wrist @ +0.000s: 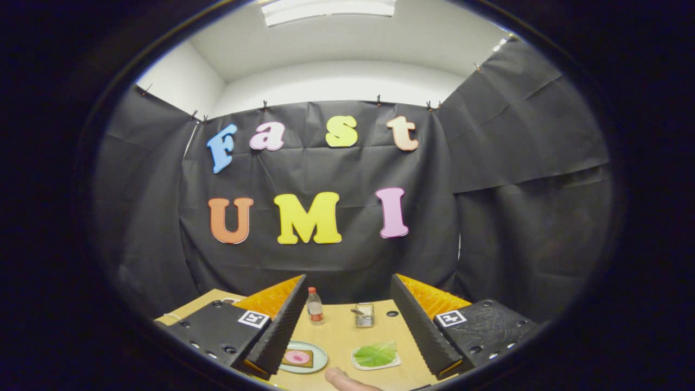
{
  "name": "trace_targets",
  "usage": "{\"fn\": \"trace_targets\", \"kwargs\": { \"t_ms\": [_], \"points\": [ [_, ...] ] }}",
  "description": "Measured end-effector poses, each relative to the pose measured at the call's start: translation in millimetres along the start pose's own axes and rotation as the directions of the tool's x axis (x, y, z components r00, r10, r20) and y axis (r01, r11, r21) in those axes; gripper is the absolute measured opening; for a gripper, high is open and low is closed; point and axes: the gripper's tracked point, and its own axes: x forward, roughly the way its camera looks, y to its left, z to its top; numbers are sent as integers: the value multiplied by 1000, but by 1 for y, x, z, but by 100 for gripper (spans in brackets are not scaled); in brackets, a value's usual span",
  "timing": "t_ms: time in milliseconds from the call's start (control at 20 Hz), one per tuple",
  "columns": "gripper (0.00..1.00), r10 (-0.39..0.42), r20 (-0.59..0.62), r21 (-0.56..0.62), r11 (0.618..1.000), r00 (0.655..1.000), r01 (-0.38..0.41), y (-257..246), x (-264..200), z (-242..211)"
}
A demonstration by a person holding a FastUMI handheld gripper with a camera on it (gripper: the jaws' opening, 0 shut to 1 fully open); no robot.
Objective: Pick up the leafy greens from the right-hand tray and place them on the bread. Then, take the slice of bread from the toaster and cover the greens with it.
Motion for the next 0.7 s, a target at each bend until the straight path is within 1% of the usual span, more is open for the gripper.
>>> {"fn": "trace_targets", "kwargs": {
  "t_ms": [150,350,450,600,700],
  "points": [
    [95,5,-6,-4,1000,1000,-5,-8,12,0],
    [95,-5,-32,-32,999,999,4,-23,38,-22],
    [96,4,-57,-42,999,998,-6,-31,55,-44],
    [95,-24,-126,-65,998,992,16,-60,90,-91],
    [95,-40,-192,-65,997,981,28,-77,113,-130]
  ]
}}
